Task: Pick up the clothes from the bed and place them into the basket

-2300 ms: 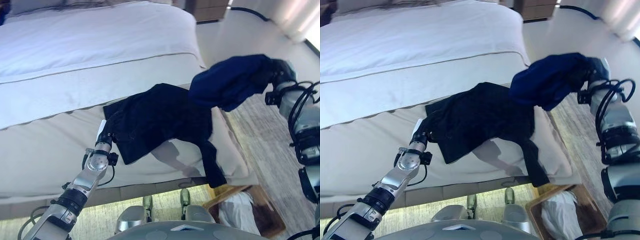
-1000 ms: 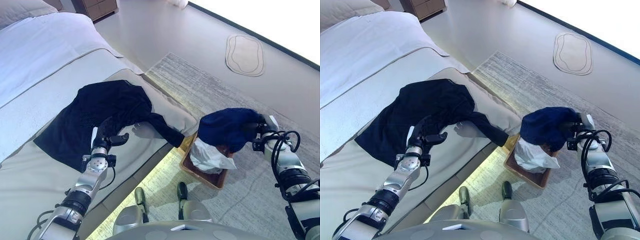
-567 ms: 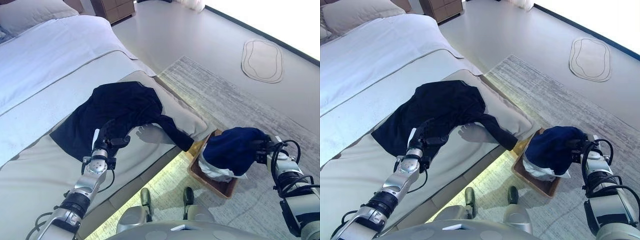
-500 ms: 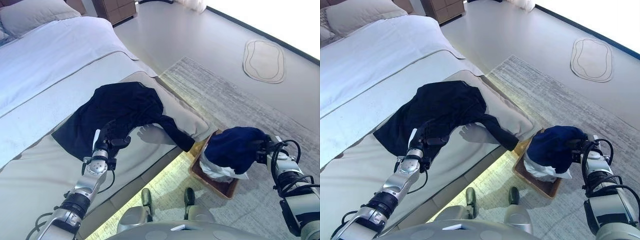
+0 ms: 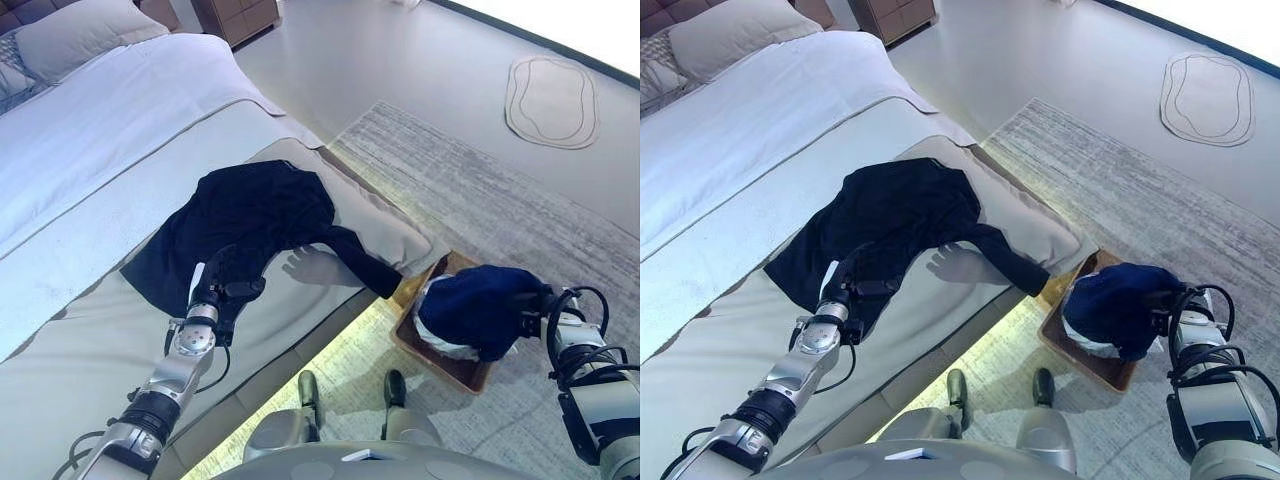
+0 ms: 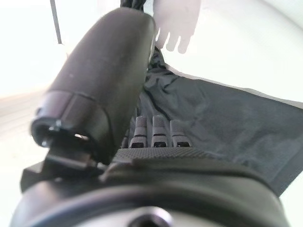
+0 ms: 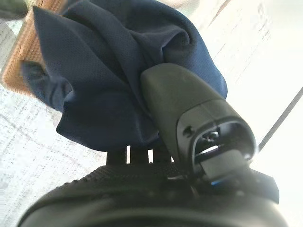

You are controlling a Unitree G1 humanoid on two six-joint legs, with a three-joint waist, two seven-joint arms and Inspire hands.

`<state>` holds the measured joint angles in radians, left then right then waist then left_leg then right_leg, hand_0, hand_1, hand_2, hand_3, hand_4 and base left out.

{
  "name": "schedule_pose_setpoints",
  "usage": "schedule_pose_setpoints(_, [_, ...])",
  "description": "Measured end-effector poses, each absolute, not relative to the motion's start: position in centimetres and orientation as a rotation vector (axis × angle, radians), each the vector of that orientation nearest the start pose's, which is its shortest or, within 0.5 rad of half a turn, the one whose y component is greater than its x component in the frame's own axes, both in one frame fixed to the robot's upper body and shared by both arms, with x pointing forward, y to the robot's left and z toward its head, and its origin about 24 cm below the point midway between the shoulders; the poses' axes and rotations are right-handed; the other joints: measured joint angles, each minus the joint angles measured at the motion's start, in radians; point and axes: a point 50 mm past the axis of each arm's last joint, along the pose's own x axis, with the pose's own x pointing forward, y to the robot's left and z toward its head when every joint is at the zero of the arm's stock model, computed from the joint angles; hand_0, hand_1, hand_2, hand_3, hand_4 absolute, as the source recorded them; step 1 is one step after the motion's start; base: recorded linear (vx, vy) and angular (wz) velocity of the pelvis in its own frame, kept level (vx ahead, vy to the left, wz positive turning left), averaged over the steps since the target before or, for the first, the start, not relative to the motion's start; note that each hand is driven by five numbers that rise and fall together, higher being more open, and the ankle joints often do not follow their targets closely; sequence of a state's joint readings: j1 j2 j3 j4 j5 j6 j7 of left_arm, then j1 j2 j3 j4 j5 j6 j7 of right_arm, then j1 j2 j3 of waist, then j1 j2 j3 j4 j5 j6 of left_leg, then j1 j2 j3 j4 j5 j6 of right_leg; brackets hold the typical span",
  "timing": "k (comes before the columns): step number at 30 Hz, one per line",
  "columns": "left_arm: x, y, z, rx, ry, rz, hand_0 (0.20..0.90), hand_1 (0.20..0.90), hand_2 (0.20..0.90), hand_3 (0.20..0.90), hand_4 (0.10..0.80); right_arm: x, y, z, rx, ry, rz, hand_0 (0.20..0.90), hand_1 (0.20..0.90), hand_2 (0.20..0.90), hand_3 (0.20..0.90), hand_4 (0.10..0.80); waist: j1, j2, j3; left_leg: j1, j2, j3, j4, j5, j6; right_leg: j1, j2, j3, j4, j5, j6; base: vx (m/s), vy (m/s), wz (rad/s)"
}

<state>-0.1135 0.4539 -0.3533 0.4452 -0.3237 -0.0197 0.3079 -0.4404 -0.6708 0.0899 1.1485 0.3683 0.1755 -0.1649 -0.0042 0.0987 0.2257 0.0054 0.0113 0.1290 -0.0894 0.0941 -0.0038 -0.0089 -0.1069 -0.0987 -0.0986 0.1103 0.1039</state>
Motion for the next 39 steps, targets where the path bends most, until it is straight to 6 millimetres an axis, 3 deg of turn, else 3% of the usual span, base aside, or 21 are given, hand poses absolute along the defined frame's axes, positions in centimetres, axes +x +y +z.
schedule_pose_setpoints(1, [24.9, 21.3, -2.9, 0.278, 0.369, 0.118, 0.900, 0.900, 0.900, 0.900, 0.800, 24.5, -37.6, -1.3, -0.287, 0.771, -0.625, 0.300, 0.300, 0.300, 0.200, 0.100, 0.000, 0.007, 0.004, 0.000, 0.000, 0.000, 0.000, 0.000, 0.000, 0.000, 0.000, 0.000, 0.000, 0.000, 0.000, 0.000, 0.000, 0.00])
schedule_pose_setpoints(2, [24.9, 21.2, -3.0, 0.277, 0.369, 0.117, 0.900, 0.900, 0.900, 0.900, 0.800, 24.4, -37.6, -1.3, -0.287, 0.775, -0.627, 0.434, 0.434, 0.434, 0.356, 0.256, 0.000, 0.011, 0.006, -0.001, 0.001, 0.000, 0.000, 0.000, 0.000, 0.000, 0.000, 0.000, 0.000, 0.000, 0.000, 0.000, 0.000, 0.00])
schedule_pose_setpoints(3, [25.0, 21.2, -3.0, 0.276, 0.368, 0.115, 0.900, 0.900, 0.900, 0.900, 0.800, 24.3, -37.7, -1.4, -0.285, 0.780, -0.635, 0.900, 0.900, 0.900, 0.900, 0.800, 0.001, 0.020, 0.011, -0.001, 0.001, 0.000, -0.002, 0.000, 0.000, 0.000, 0.000, 0.000, 0.000, 0.000, 0.000, 0.000, 0.000, 0.00])
schedule_pose_setpoints(8, [25.0, 21.2, -2.9, 0.275, 0.367, 0.114, 0.900, 0.900, 0.900, 0.900, 0.800, 24.1, -37.9, -1.5, -0.290, 0.787, -0.658, 0.900, 0.900, 0.900, 0.900, 0.800, -0.001, 0.045, 0.023, -0.002, 0.001, 0.000, -0.002, 0.001, -0.001, -0.001, 0.000, -0.001, 0.000, 0.000, 0.000, 0.000, 0.000, 0.00])
schedule_pose_setpoints(24, [25.0, 21.2, -2.9, 0.274, 0.366, 0.111, 0.900, 0.900, 0.900, 0.900, 0.800, 23.8, -38.3, -1.4, -0.273, 0.792, -0.692, 0.900, 0.900, 0.900, 0.900, 0.800, -0.002, 0.045, 0.023, -0.003, 0.000, -0.013, 0.000, 0.003, -0.004, 0.005, 0.000, -0.015, 0.000, 0.000, 0.000, 0.006, 0.001, 0.01])
schedule_pose_setpoints(32, [25.0, 21.2, -2.9, 0.274, 0.364, 0.112, 0.900, 0.900, 0.900, 0.900, 0.800, 23.5, -38.7, -1.0, -0.405, 0.840, -0.732, 0.900, 0.900, 0.900, 0.900, 0.800, 0.001, 0.039, 0.028, 0.002, 0.000, -0.018, -0.001, 0.003, -0.004, 0.013, 0.000, -0.020, 0.000, 0.000, 0.000, 0.000, 0.001, 0.00])
schedule_pose_setpoints(37, [25.0, 21.2, -2.9, 0.275, 0.364, 0.118, 0.900, 0.900, 0.900, 0.900, 0.800, 25.5, -38.0, 0.7, -0.570, 0.771, -0.735, 0.900, 0.900, 0.900, 0.900, 0.800, -0.006, 0.025, 0.037, 0.002, 0.000, -0.018, -0.002, 0.004, -0.003, 0.013, 0.000, -0.018, 0.000, 0.000, 0.000, 0.026, 0.026, -0.01])
schedule_pose_setpoints(39, [25.0, 21.2, -2.9, 0.278, 0.366, 0.133, 0.900, 0.900, 0.900, 0.900, 0.800, 27.8, -36.5, 3.0, -0.677, 0.634, -0.692, 0.900, 0.900, 0.900, 0.900, 0.800, -0.016, 0.016, 0.042, 0.006, 0.000, -0.015, -0.002, 0.004, -0.002, 0.014, 0.001, -0.015, 0.000, 0.000, 0.000, 0.054, 0.060, -0.04])
